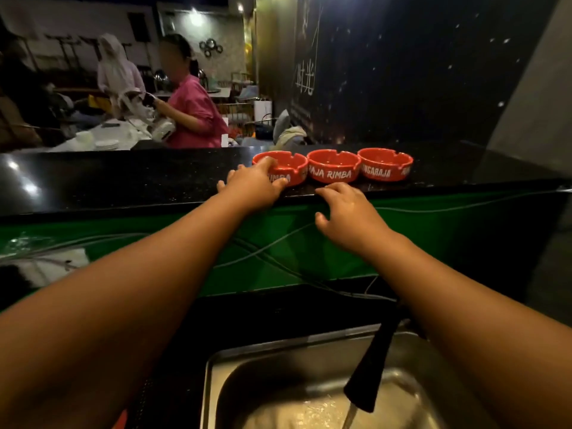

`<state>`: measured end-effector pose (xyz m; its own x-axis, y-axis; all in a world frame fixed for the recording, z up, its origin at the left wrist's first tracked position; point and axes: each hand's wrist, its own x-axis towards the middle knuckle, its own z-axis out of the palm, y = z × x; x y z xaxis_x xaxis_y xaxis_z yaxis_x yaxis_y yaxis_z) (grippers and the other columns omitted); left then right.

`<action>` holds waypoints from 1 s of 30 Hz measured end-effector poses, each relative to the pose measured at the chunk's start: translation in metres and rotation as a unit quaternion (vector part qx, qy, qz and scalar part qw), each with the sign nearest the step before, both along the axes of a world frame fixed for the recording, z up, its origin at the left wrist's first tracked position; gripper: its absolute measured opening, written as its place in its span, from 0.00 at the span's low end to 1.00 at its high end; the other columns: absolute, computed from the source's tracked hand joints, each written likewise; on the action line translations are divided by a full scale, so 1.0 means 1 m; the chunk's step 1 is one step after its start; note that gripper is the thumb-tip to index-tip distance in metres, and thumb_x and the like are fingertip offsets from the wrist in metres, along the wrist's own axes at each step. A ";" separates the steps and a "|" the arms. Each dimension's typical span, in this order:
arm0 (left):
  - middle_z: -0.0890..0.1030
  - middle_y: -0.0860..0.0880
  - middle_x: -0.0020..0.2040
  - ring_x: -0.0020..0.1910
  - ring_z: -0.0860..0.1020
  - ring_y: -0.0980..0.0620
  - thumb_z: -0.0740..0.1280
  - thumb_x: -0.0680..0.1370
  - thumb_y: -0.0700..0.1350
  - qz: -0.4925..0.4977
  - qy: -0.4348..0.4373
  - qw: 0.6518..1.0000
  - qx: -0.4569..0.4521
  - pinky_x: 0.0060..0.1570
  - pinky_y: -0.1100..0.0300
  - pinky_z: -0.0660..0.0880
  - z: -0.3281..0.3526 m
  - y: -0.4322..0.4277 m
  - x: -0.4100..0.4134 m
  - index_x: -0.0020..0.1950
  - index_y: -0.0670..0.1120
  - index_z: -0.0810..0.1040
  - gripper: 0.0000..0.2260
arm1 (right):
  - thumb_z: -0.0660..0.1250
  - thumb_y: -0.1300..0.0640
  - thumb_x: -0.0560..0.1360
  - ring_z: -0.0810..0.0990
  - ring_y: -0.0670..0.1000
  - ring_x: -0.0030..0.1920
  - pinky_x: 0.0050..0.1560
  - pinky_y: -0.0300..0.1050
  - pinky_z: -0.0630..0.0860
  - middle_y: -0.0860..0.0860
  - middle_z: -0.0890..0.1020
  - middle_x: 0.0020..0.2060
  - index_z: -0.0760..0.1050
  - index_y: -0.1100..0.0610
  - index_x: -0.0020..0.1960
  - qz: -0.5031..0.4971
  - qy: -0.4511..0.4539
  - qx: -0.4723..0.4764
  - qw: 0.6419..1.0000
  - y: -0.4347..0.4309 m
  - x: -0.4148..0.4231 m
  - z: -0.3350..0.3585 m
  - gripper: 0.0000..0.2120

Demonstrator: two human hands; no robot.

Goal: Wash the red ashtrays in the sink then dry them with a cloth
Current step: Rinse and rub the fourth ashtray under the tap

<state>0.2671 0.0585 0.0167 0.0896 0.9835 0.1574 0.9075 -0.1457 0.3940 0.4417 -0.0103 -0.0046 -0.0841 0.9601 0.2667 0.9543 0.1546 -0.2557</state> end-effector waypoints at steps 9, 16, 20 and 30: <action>0.80 0.46 0.57 0.58 0.76 0.41 0.67 0.75 0.59 0.007 -0.073 0.994 0.085 0.60 0.43 0.71 -0.002 -0.016 -0.001 0.55 0.52 0.73 0.15 | 0.62 0.51 0.79 0.67 0.52 0.70 0.68 0.44 0.63 0.51 0.69 0.70 0.67 0.55 0.72 0.026 0.072 0.030 0.997 -0.005 0.004 -0.003 0.23; 0.82 0.47 0.53 0.54 0.78 0.44 0.69 0.74 0.55 -0.042 -0.140 0.978 0.147 0.57 0.50 0.73 -0.027 -0.108 -0.032 0.55 0.51 0.75 0.13 | 0.59 0.49 0.81 0.78 0.47 0.49 0.47 0.43 0.77 0.46 0.79 0.49 0.75 0.47 0.52 0.022 0.554 -0.022 0.832 -0.066 -0.035 -0.020 0.07; 0.81 0.50 0.51 0.50 0.79 0.54 0.72 0.73 0.45 -0.101 -0.192 0.970 0.110 0.49 0.71 0.69 -0.071 -0.166 -0.051 0.54 0.46 0.78 0.11 | 0.55 0.43 0.80 0.81 0.55 0.51 0.45 0.50 0.79 0.52 0.79 0.55 0.72 0.48 0.58 0.032 0.728 -0.158 0.666 -0.108 -0.057 -0.057 0.13; 0.76 0.59 0.54 0.52 0.75 0.64 0.72 0.73 0.46 -0.159 -0.238 0.944 -0.166 0.55 0.68 0.73 -0.234 -0.273 -0.069 0.49 0.58 0.73 0.11 | 0.62 0.59 0.80 0.83 0.62 0.50 0.43 0.51 0.81 0.59 0.78 0.59 0.68 0.52 0.67 -0.147 0.734 -0.282 0.600 -0.226 -0.065 -0.213 0.16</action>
<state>0.1978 -0.2150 -0.2176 0.3855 0.9209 -0.0581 0.5474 -0.1776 0.8178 0.3771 -0.2360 -0.2176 0.0378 0.8483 -0.5282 -0.3994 -0.4717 -0.7861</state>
